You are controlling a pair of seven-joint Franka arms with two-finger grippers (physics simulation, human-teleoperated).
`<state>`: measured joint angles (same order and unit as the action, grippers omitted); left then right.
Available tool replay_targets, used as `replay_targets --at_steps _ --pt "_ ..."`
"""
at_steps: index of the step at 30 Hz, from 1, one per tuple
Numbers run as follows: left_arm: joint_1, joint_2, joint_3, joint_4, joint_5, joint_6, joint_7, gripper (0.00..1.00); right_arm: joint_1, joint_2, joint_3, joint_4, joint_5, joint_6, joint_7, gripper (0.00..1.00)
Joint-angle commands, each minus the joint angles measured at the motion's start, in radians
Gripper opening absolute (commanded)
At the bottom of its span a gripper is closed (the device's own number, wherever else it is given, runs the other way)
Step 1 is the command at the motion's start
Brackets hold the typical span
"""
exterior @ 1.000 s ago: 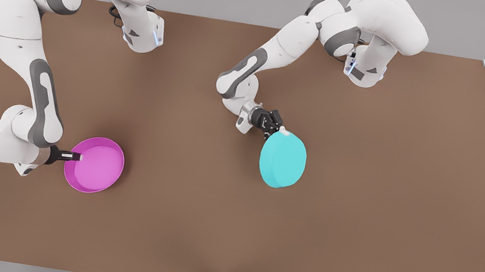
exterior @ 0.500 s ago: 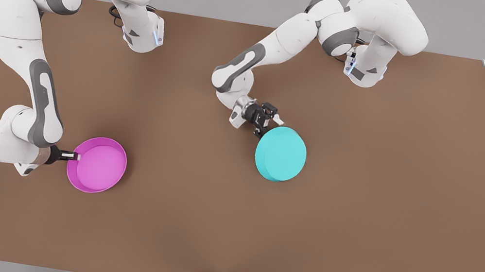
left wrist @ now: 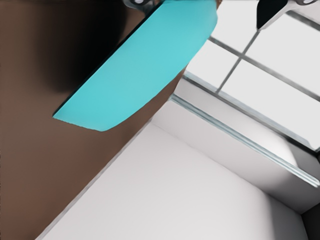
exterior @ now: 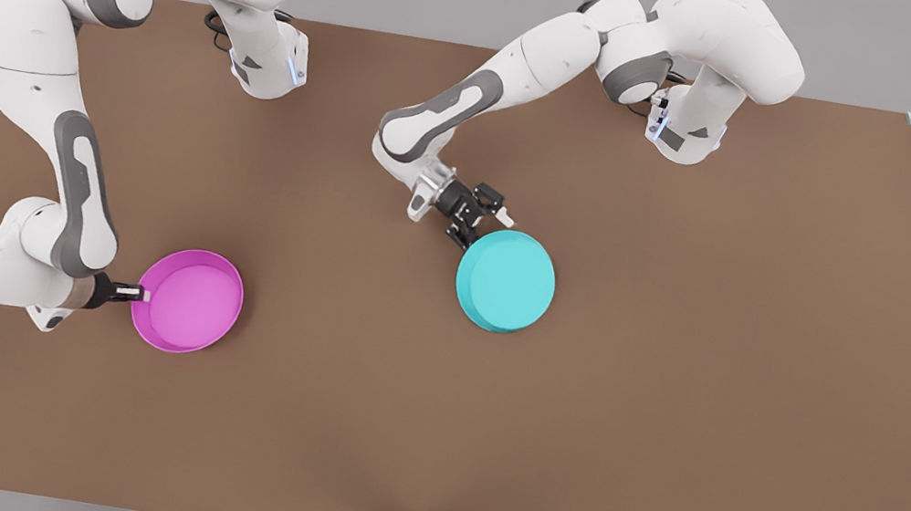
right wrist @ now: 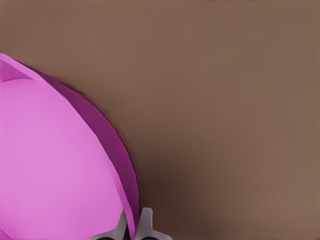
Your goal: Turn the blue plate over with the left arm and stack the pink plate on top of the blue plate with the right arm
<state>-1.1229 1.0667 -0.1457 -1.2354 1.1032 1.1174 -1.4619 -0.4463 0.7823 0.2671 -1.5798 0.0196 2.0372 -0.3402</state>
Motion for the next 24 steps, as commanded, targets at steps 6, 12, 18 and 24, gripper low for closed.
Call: replay_targets --at_steps 6,12,18,24 --pt "0.003 -0.002 0.002 0.094 -0.292 0.117 -0.011 1.0 0.005 -0.006 0.003 0.037 -0.01 -0.012 -0.003 0.21" --pt "0.005 -0.008 0.0 0.226 -0.503 0.139 -0.017 1.0 0.009 -0.008 0.006 0.072 -0.01 -0.031 -0.014 0.21" --pt "0.041 -0.05 0.002 0.307 -0.671 0.139 -0.015 1.0 0.032 -0.012 0.038 0.159 -0.001 -0.199 -0.003 0.21" --pt "0.451 -0.329 0.002 0.341 -1.049 0.084 0.073 1.0 0.12 -0.021 0.199 0.175 0.005 -0.241 0.296 0.21"
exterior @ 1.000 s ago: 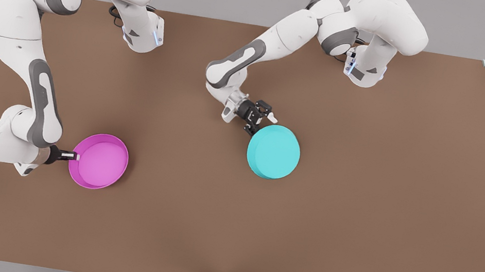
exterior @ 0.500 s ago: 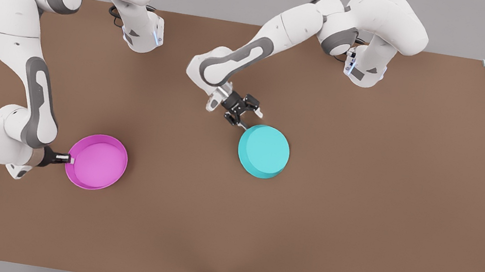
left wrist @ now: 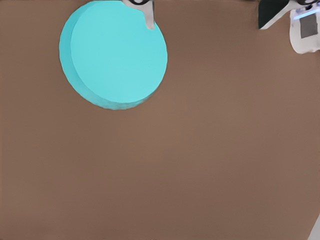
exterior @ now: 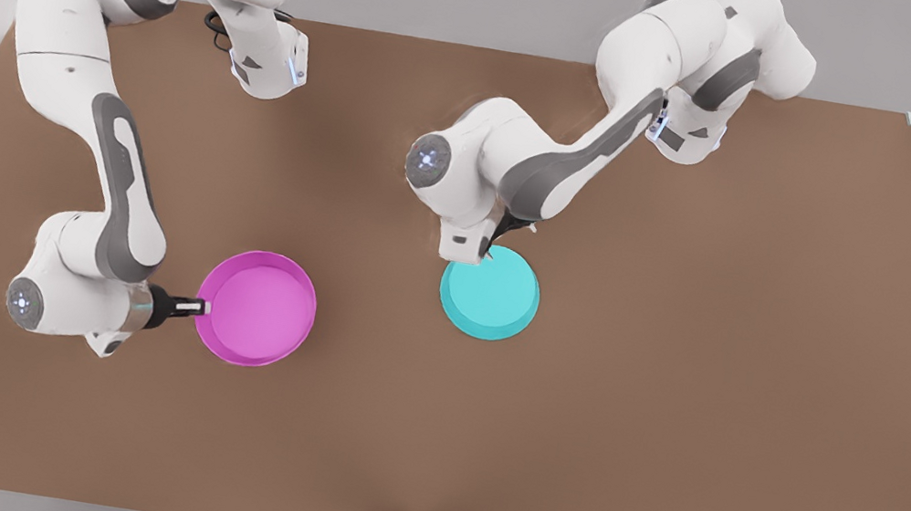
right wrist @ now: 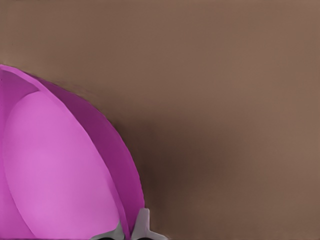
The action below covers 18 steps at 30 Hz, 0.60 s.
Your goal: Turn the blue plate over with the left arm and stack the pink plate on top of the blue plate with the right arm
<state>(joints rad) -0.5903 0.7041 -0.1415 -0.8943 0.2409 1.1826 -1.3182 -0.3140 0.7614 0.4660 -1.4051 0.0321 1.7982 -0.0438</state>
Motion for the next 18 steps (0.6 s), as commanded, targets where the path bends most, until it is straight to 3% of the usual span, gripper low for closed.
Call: replay_targets --at_steps 1,4,6,9,11,12,16,18 --pt "0.042 -0.018 -0.001 0.0 -0.212 -0.008 0.051 1.0 0.01 0.001 0.0 0.001 -0.004 0.0 0.004 0.21" --pt "0.495 -0.124 0.005 0.0 -0.236 -0.094 0.973 1.0 0.085 -0.001 0.02 0.044 0.0 -0.002 0.093 0.21" --pt "0.613 -0.153 0.008 0.0 -0.18 -0.094 1.31 1.0 0.084 -0.001 0.077 0.037 0.006 0.001 0.127 0.21" --pt "0.641 -0.28 0.008 -0.024 -0.167 -0.089 1.367 1.0 0.127 0.001 0.088 0.043 0.048 0.029 0.197 0.21" --pt "0.621 -0.489 0.013 -0.323 -0.173 0.064 1.36 1.0 0.191 0.001 0.088 0.046 0.066 0.069 0.274 0.21" --pt "0.58 -0.525 0.054 -0.423 -0.173 0.129 1.361 1.0 0.222 0.001 0.088 0.046 0.075 0.084 0.302 0.21" --pt "0.578 -0.497 0.054 -0.443 -0.172 0.144 1.366 1.0 0.328 -0.001 0.088 0.047 0.077 0.158 0.433 0.21" --pt "0.58 -0.492 0.054 -0.443 -0.173 0.14 1.366 1.0 0.335 0.001 0.131 0.047 0.078 0.158 0.437 0.21"
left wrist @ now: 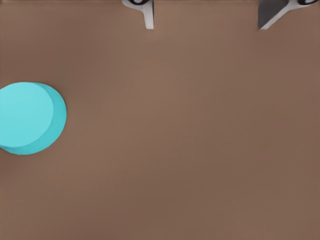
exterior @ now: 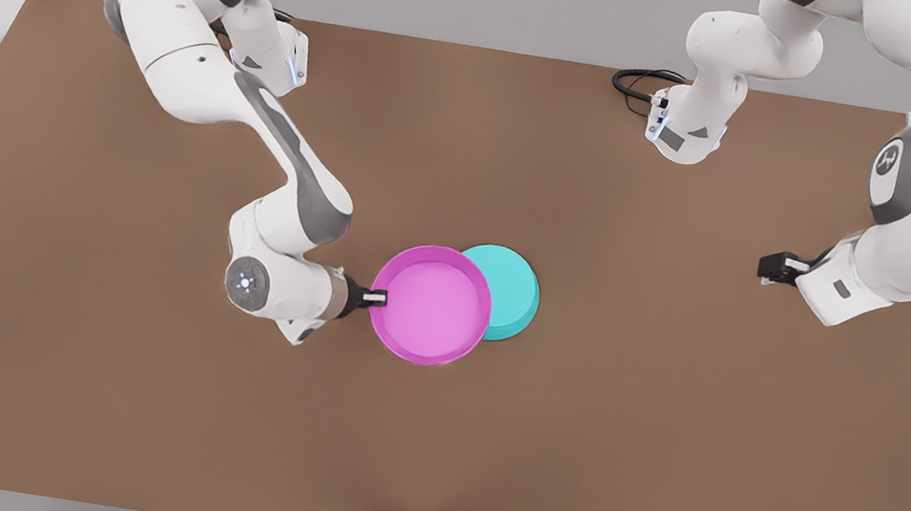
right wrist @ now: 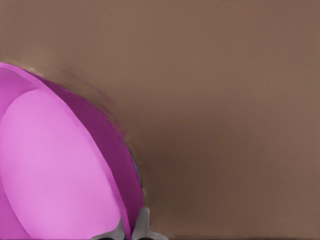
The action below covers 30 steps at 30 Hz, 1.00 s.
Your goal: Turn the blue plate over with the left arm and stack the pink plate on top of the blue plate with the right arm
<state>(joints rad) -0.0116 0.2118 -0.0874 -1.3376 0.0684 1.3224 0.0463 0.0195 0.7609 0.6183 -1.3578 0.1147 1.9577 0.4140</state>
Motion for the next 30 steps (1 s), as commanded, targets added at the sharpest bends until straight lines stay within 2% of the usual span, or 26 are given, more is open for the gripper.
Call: replay_targets --at_steps 1,6,9,15,17,22,28,30 --pt "-0.001 0.0 0.0 0.0 -0.001 -0.002 0.0 1.0 -0.003 0.0 0.015 0.0 -0.007 -0.002 0.014 0.21" --pt "-0.001 0.0 -0.002 0.0 -0.001 -0.003 0.0 1.0 0.014 -0.017 0.123 -0.001 -0.02 0.001 0.108 0.21" --pt "-0.001 0.0 0.0 0.0 -0.001 -0.006 0.0 1.0 0.069 -0.017 0.121 -0.001 -0.052 0.056 0.18 0.21" --pt "-0.001 0.0 -0.002 0.0 -0.001 -0.011 0.0 1.0 0.07 -0.017 0.121 -0.029 -0.096 0.101 0.184 0.21" --pt "-0.001 0.001 0.0 0.0 -0.001 -0.011 0.0 1.0 0.111 -0.008 0.106 -0.023 -0.124 0.144 0.186 0.21" --pt "-0.001 0.0 0.0 0.0 -0.001 -0.025 0.0 1.0 0.249 0.026 -0.031 -0.018 -0.118 0.236 0.186 0.21" --pt "-0.002 0.004 0.0 0.0 -0.002 -0.031 0.0 1.0 0.263 0.054 -0.038 -0.026 -0.118 0.291 0.187 0.21" --pt "-0.001 0.02 0.0 0.0 -0.002 -0.032 0.0 1.0 0.22 0.046 -0.038 -0.116 -0.118 0.297 0.186 0.21"
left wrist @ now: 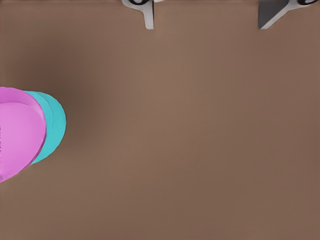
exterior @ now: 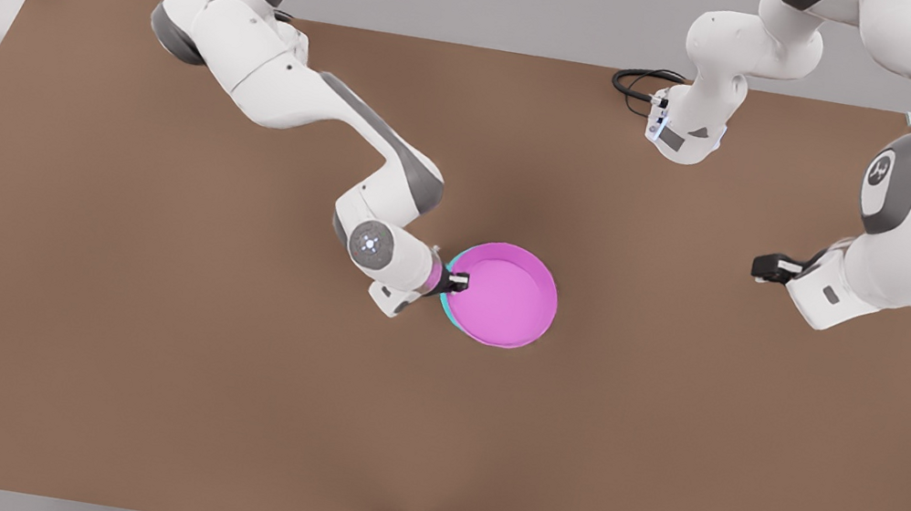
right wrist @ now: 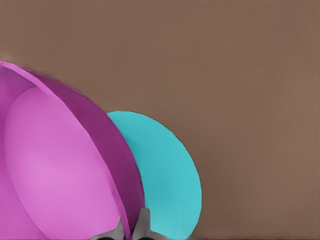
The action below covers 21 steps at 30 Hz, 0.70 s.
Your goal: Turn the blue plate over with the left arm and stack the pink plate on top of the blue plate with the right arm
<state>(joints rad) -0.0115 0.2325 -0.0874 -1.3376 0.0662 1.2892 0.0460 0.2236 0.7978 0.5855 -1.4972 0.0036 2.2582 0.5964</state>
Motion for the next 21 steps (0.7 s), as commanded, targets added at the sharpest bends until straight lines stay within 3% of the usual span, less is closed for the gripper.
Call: replay_targets --at_steps 1,3,10,16,21 --pt "0.004 0.002 0.0 0.0 0.0 -0.001 0.002 1.0 -0.016 -0.011 0.007 -0.029 -0.007 0.01 0.005 0.21" --pt "0.004 0.002 0.0 0.0 0.0 -0.01 -0.002 1.0 -0.038 -0.061 0.013 -0.106 -0.005 0.041 0.009 0.21" --pt "-0.001 0.002 0.0 0.0 0.0 -0.01 0.0 1.0 -0.064 -0.072 0.059 -0.106 -0.002 0.081 0.025 0.21" --pt "-0.002 0.002 0.0 0.0 0.0 -0.01 -0.003 1.0 -0.059 -0.081 0.059 -0.227 -0.005 0.353 0.071 0.21" --pt "-0.004 0.002 0.0 0.0 0.0 -0.011 -0.003 1.0 -0.035 -0.08 0.059 -0.23 0.125 0.408 0.089 0.21"
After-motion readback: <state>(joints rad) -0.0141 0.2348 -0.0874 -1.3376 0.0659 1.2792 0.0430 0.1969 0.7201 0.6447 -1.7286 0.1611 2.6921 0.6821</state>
